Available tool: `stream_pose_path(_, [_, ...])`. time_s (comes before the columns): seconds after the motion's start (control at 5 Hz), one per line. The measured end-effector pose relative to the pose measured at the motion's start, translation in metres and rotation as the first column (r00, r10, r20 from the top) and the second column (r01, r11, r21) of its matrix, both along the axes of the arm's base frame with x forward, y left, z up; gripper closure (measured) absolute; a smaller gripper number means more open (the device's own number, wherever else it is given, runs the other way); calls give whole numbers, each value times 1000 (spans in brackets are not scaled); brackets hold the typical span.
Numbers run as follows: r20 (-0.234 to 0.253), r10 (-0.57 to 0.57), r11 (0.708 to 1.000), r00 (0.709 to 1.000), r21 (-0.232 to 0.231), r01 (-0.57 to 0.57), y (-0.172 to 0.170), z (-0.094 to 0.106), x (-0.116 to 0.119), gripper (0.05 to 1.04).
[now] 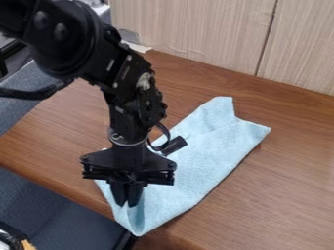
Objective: Unfold the cloth from top to bottom
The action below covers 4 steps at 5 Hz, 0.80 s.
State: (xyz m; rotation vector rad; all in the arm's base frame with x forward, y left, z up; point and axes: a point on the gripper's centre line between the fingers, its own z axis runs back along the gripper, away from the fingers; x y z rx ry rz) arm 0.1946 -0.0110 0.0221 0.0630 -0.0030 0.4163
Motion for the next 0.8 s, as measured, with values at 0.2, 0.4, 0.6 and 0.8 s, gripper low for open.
stream_pose_path(0.2, [-1,-25,1000,1000,0,25,-3,5,3,612])
stream_pose_path(0.4, [37,-43,999,998,-2,43,-6,22,11,306])
stream_pose_path(0.6, [79,-46,999,996,-5,47,-7,41,18,87])
stream_pose_path(0.8, [123,-52,998,991,-10,54,-8,60,29,79])
